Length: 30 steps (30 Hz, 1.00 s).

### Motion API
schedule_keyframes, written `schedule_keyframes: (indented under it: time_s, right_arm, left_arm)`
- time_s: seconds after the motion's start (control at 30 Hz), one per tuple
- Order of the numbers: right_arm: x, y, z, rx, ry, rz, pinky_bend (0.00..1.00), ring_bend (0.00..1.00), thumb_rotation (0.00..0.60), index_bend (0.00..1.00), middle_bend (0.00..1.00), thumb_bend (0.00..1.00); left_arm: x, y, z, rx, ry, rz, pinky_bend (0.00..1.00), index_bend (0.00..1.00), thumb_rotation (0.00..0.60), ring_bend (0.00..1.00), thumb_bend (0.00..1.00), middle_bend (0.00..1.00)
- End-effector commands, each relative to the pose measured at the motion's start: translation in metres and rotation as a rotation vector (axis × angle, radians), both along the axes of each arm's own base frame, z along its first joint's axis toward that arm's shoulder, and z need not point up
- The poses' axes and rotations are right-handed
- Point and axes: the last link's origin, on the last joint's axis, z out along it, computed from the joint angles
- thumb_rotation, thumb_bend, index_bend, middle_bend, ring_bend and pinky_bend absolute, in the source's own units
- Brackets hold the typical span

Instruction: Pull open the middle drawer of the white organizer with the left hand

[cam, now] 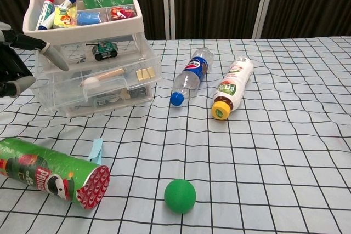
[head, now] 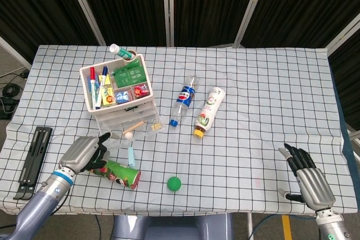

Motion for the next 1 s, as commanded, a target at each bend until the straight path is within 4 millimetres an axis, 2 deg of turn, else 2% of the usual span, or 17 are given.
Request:
schedule_keyframes:
  time_s: [0.03, 0.23, 0.37, 0.5, 0.63, 0.8, 0.9, 1.0]
  right_arm:
    - [0.000, 0.000, 0.000, 0.000, 0.001, 0.000, 0.00, 0.00, 0.600, 0.00, 0.00, 0.04]
    - [0.000, 0.000, 0.000, 0.000, 0.002, 0.000, 0.00, 0.00, 0.600, 0.00, 0.00, 0.04]
    - [0.000, -0.001, -0.001, 0.001, 0.002, 0.000, 0.00, 0.00, 0.600, 0.00, 0.00, 0.04]
    - [-0.001, -0.001, -0.001, -0.001, 0.002, -0.002, 0.00, 0.00, 0.600, 0.00, 0.00, 0.04]
    - [-0.001, -0.002, -0.001, -0.001, 0.002, -0.004, 0.00, 0.00, 0.600, 0.00, 0.00, 0.04]
    - [-0.003, -0.003, 0.000, -0.004, -0.003, -0.009, 0.00, 0.00, 0.600, 0.00, 0.00, 0.04]
    - [-0.004, -0.004, 0.000, -0.005, -0.004, -0.012, 0.00, 0.00, 0.600, 0.00, 0.00, 0.04]
    - [-0.005, -0.006, 0.001, -0.006, -0.005, -0.020, 0.00, 0.00, 0.600, 0.00, 0.00, 0.04]
  left_arm:
    - [0.000, -0.002, 0.004, 0.008, -0.005, -0.001, 0.70, 0.23, 0.600, 0.74, 0.55, 0.81]
    - [0.005, -0.002, 0.020, 0.058, -0.009, -0.035, 0.70, 0.23, 0.600, 0.74, 0.43, 0.81]
    - [0.012, 0.000, 0.035, 0.097, 0.036, -0.093, 0.70, 0.23, 0.600, 0.74, 0.23, 0.81]
    - [0.022, 0.010, 0.046, 0.144, 0.123, -0.182, 0.70, 0.27, 0.600, 0.74, 0.15, 0.81]
    - [0.032, 0.025, 0.048, 0.183, 0.235, -0.277, 0.70, 0.28, 0.600, 0.74, 0.06, 0.81]
    - [0.043, 0.048, 0.047, 0.221, 0.297, -0.340, 0.70, 0.31, 0.600, 0.74, 0.04, 0.81]
    - [0.045, 0.056, 0.046, 0.215, 0.323, -0.360, 0.70, 0.30, 0.600, 0.73, 0.04, 0.78]
    - [0.048, 0.066, 0.044, 0.204, 0.380, -0.400, 0.70, 0.34, 0.600, 0.73, 0.04, 0.77]
